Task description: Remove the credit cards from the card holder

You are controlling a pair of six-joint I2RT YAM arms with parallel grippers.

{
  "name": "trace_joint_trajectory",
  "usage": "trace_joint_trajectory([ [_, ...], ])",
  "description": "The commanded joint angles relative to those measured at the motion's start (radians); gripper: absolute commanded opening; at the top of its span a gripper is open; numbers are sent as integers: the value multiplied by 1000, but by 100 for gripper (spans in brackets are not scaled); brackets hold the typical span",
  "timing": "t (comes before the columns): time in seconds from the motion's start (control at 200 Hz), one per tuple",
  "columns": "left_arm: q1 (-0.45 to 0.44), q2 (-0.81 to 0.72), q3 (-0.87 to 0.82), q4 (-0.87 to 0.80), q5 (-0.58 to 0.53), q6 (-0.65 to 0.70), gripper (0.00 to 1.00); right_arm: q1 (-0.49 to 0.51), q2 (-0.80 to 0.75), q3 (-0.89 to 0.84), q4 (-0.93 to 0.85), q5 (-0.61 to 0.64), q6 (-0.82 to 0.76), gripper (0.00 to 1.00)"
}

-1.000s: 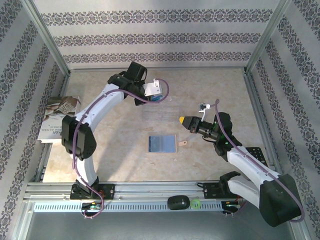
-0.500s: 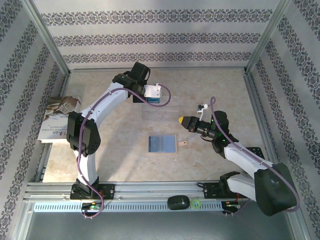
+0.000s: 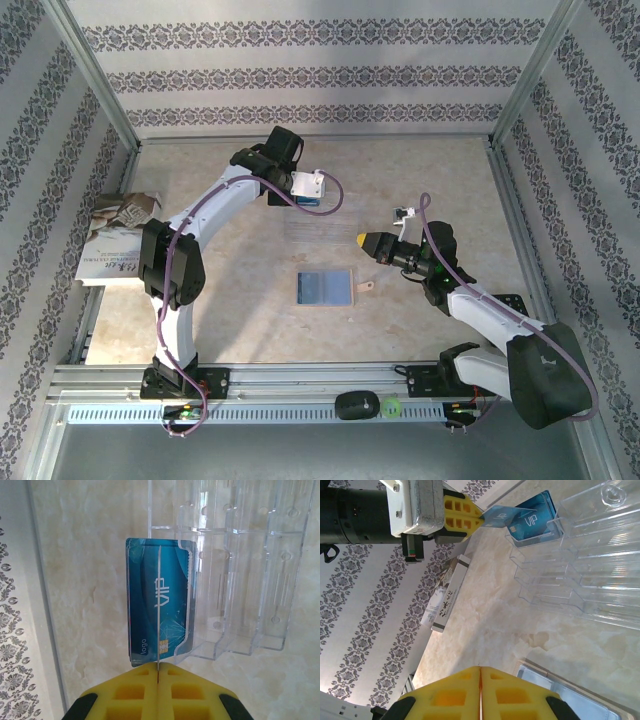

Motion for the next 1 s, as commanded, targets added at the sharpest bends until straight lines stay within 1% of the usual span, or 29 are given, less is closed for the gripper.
trace_joint_trajectory([
  [0.0, -17, 11, -13, 42, -17, 34, 0, -12, 3, 15, 42, -23, 7, 9],
  [0.62, -31, 21, -80, 90, -37, 37, 0, -22, 7, 7, 45, -28, 4, 9],
  [0.804, -36, 18, -104, 136, -65, 41, 0, -26, 6, 5, 46, -31, 3, 9],
  [0.829, -36, 15, -110, 146, -67, 40, 3, -26, 6, 6, 46, -33, 4, 9],
  [0.874, -37, 11, -117, 163, -74, 40, 12, -27, 7, 3, 47, -33, 4, 9],
  [0.994, -39, 0, -150, 254, -118, 38, 20, -28, 11, 3, 52, -33, 4, 9],
])
